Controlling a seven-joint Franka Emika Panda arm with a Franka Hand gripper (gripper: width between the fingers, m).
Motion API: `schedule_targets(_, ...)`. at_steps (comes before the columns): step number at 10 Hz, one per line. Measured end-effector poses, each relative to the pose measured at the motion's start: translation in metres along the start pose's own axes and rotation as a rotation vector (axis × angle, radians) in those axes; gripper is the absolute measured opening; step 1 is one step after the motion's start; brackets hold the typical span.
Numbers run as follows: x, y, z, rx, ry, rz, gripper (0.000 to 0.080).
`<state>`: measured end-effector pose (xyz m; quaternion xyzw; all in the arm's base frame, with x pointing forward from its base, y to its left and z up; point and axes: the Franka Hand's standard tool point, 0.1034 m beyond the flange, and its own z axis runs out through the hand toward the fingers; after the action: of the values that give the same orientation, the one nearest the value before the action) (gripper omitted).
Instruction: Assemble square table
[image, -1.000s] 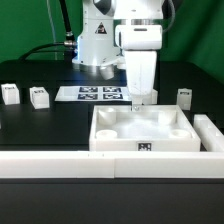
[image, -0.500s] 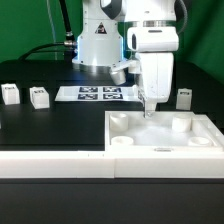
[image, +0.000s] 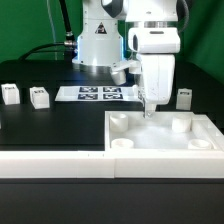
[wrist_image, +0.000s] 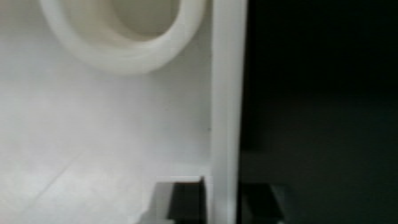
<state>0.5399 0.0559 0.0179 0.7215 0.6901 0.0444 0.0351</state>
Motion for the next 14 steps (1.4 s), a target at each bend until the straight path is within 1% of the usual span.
schedule_targets(1,0.0,0.0,0.0,0.0,0.0,0.0,0.0261)
schedule_targets(3,0.0,0.0,0.0,0.0,0.0,0.001,0.0533)
schedule_targets(4,0.0,0.0,0.0,0.0,0.0,0.001,0.0533)
schedule_targets(5,-0.001,0.0,0.0,0.0,0.0,0.001,0.0623)
schedule_targets(6,-0.001,0.0,0.0,0.0,0.0,0.001,0.0644)
schedule_targets(11,-0.001,0.0,-0.001,-0.001,-0.001,0.009,0.0649)
schedule_targets(12,0.0,-0.002,-0.007,-0.006,-0.001,0.074,0.0649)
schedule_targets(13,0.008,-0.008,-0.019,-0.01,-0.001,0.174,0.0649)
schedule_targets(14,0.021,-0.012,-0.033,-0.009,-0.006,0.264,0.0649)
